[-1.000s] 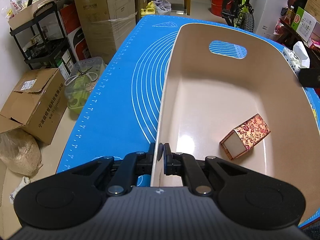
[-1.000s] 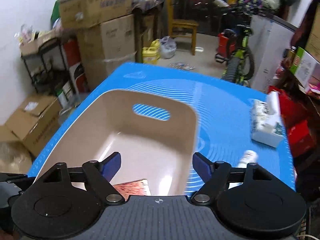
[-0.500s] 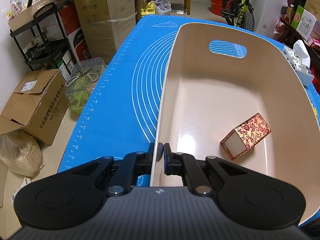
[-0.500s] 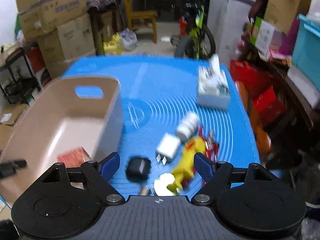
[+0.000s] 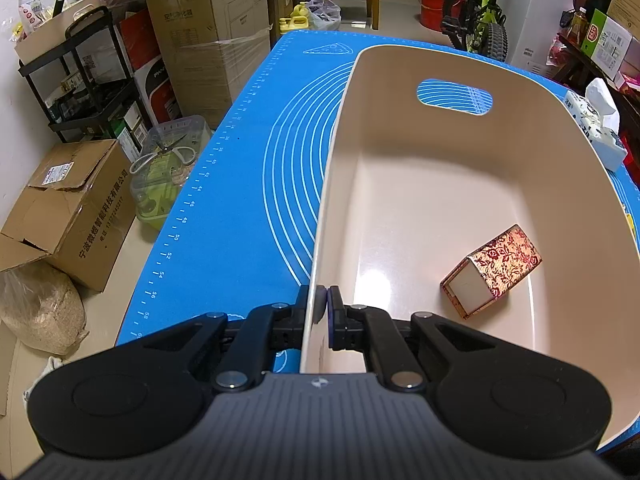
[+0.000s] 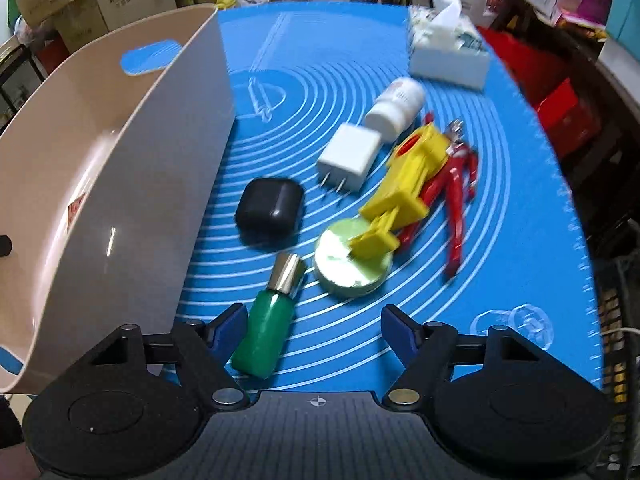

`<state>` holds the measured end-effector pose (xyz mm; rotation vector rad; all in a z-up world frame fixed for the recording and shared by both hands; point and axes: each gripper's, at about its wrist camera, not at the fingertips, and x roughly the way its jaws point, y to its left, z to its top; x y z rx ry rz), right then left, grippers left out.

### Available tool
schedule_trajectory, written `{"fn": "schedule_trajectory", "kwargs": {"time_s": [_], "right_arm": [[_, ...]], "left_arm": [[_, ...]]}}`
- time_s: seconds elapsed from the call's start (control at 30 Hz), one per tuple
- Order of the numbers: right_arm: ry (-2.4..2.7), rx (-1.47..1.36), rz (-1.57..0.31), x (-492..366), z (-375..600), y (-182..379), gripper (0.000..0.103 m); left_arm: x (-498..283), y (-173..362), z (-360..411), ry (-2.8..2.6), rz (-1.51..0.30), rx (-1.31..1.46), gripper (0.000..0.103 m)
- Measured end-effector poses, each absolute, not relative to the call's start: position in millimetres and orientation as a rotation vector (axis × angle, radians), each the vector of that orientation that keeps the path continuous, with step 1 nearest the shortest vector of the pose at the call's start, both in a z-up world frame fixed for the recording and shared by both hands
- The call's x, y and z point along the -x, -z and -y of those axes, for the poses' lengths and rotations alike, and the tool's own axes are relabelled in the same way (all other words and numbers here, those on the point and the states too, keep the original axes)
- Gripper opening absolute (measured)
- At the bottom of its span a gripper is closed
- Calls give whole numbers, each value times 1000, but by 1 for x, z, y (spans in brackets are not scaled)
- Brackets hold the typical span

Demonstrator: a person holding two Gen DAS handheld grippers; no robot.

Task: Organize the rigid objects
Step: 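Move the right tool to the green bottle and grasp it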

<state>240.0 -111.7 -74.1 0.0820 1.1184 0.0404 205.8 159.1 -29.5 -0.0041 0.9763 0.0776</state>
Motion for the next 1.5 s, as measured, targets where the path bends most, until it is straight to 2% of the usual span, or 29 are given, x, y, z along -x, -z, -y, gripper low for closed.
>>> {"fn": "schedule_trajectory", "kwargs": {"time_s": [0.13,0.47,0.53,0.6,0.63,1.23,1.5], "right_arm": [[-49,-85,-1117,-242,105,80,76],[-42,12,-1079,-237,88,87,56],[-53,22,-1068,-236,88,87,51],[-62,19,-1058,-235,90,86,36],[-64,15,-1058,-235,89,85,35],[-76,-63,-983,-226,113,54,35],[-85,-70,-875,-224,114,14,35]], "left_arm": [[-206,29,-159,-78,-976,5,9],[-206,29,-159,-79,-976,6,10],[-206,29,-160,-80,-977,8,10],[-206,29,-160,-80,-977,7,10],[-206,29,-160,-80,-976,7,10],[-206,29,-161,-78,-976,10,10],[-206,29,-161,-78,-976,9,10]]}}
